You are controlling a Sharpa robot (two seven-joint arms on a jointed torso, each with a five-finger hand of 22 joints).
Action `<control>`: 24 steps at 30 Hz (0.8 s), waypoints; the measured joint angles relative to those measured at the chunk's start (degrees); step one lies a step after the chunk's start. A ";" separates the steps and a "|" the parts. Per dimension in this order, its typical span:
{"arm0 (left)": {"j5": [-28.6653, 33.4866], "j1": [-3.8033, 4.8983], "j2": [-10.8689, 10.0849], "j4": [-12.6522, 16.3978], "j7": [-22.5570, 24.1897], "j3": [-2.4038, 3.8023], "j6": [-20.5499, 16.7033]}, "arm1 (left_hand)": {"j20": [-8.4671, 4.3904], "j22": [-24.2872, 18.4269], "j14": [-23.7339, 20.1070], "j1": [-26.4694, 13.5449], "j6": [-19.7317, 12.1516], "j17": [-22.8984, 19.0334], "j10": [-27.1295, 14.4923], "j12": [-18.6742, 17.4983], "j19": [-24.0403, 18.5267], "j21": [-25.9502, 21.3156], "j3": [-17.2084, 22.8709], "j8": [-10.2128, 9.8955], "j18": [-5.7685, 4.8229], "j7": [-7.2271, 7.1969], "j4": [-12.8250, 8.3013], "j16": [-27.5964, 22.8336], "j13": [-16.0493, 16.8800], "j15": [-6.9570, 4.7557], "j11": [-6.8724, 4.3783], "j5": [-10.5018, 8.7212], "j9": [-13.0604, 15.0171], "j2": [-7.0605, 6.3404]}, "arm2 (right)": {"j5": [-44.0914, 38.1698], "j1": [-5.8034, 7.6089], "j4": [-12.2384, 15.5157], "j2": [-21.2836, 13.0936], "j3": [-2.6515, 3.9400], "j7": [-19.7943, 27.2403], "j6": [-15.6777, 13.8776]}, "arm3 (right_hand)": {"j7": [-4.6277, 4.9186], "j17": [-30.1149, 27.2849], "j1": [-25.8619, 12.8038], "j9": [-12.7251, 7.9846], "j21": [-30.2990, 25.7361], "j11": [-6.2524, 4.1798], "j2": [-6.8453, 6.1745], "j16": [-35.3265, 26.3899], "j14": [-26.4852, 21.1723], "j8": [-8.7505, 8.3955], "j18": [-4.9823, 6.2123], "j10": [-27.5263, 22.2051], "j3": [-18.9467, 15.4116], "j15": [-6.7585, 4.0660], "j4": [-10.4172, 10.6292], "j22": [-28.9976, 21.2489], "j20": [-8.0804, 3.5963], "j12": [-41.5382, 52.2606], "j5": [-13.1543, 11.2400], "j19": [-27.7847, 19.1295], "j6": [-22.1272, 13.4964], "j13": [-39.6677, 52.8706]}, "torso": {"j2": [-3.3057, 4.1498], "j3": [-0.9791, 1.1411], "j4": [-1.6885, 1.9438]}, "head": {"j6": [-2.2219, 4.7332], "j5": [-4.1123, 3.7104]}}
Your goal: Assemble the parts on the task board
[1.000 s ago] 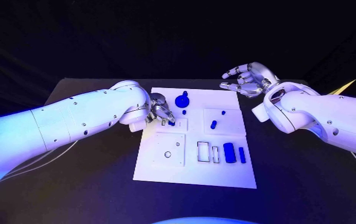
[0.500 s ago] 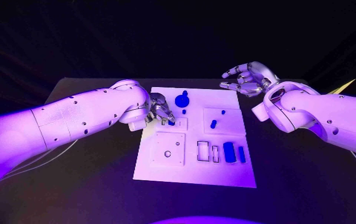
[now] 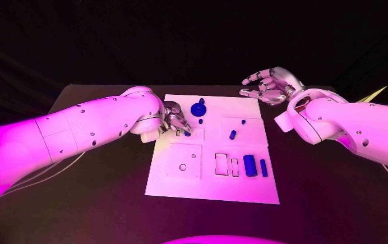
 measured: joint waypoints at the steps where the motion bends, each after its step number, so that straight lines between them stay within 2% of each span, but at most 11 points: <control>1: 0.03 0.00 0.00 -0.01 0.00 0.00 -0.02 | -0.02 0.00 0.00 0.00 0.01 0.00 0.00 0.00 0.02 0.00 0.00 0.00 0.00 0.00 0.00 0.00 0.00 0.00 0.00 -0.44 0.00 0.00 | 0.00 0.00 0.00 0.00 0.00 0.00 0.00 | 0.00 0.00 0.00 0.00 0.00 0.00 0.00 0.00 0.00 0.00 0.00 0.00 0.00 0.00 0.00 0.00 0.00 0.00 0.00 0.00 0.00 0.00 | 0.00 0.00 0.00 | -0.01 0.00; 4: 0.13 -0.01 0.04 -0.07 0.01 -0.01 -0.08 | -0.09 0.00 0.00 0.00 0.02 0.00 0.00 0.00 0.09 0.00 -0.16 0.00 0.00 -0.02 0.16 0.00 0.00 0.00 0.00 -1.15 0.08 0.00 | 0.00 -0.01 -0.02 0.01 0.00 0.01 0.00 | 0.00 0.00 0.00 0.00 0.00 0.00 0.00 0.00 0.00 0.00 0.00 0.00 0.00 0.00 0.00 0.00 0.00 0.00 0.00 0.00 0.00 0.00 | -0.01 0.00 0.00 | -0.01 0.00; 5: 0.15 -0.01 0.05 -0.10 0.01 -0.02 -0.09 | -0.09 0.00 -0.01 -0.60 1.31 0.00 0.52 0.00 0.10 0.00 -1.42 0.11 0.00 -0.76 1.42 0.00 0.01 -0.01 -0.52 -1.33 2.01 0.62 | 0.00 -0.02 -0.02 0.01 0.00 0.01 0.00 | 0.00 0.00 0.00 0.00 0.00 0.00 0.00 0.00 0.00 0.00 0.00 0.00 0.00 0.00 0.00 0.00 0.00 0.00 0.00 0.00 0.00 0.00 | -0.01 0.00 0.00 | 0.02 0.00; 6: 0.18 -0.03 0.07 -0.13 0.01 -0.05 -0.09 | -0.09 0.00 -0.01 -1.54 3.27 0.00 2.01 0.00 0.10 0.00 -1.42 0.74 0.00 -0.96 1.42 0.00 0.02 -0.01 -0.67 -1.78 3.58 1.57 | 0.00 -0.02 -0.03 0.01 0.00 0.02 0.00 | 0.00 0.00 0.00 0.00 0.00 0.00 0.00 0.00 0.00 0.00 0.00 0.00 0.00 0.00 0.00 0.00 0.00 0.00 0.00 0.00 0.00 0.00 | -0.02 0.00 0.00 | 0.03 0.00; 11: 0.29 -0.06 0.18 -0.15 0.01 -0.06 0.03 | -0.09 0.00 -0.01 -1.57 5.12 0.00 2.96 0.00 0.09 0.00 -1.42 1.85 0.00 -1.22 1.42 0.00 0.08 -0.01 -0.53 -2.34 3.69 1.59 | 0.00 -0.02 -0.04 0.01 0.00 0.02 0.00 | 0.00 0.00 0.00 0.01 0.00 0.00 0.00 0.00 0.00 0.65 0.00 0.00 0.00 0.00 0.00 0.00 0.00 0.00 0.00 0.00 0.00 0.00 | -0.03 0.00 0.01 | 0.01 0.01; 24: 0.37 -0.06 0.80 -0.96 -0.02 -0.06 0.21 | -0.09 0.00 -0.01 -1.56 5.71 0.00 2.96 0.00 0.09 0.00 -1.42 1.95 -0.01 -1.25 1.42 0.00 0.36 -0.02 -0.53 -3.33 3.87 1.59 | 0.00 -0.03 -0.04 0.00 0.00 0.02 -0.01 | 0.00 0.00 0.00 0.01 0.00 0.00 0.00 0.00 0.00 0.65 0.00 0.00 0.00 0.00 0.00 0.00 0.00 0.00 0.00 0.00 0.00 0.00 | -0.02 0.01 -0.01 | 0.09 -0.09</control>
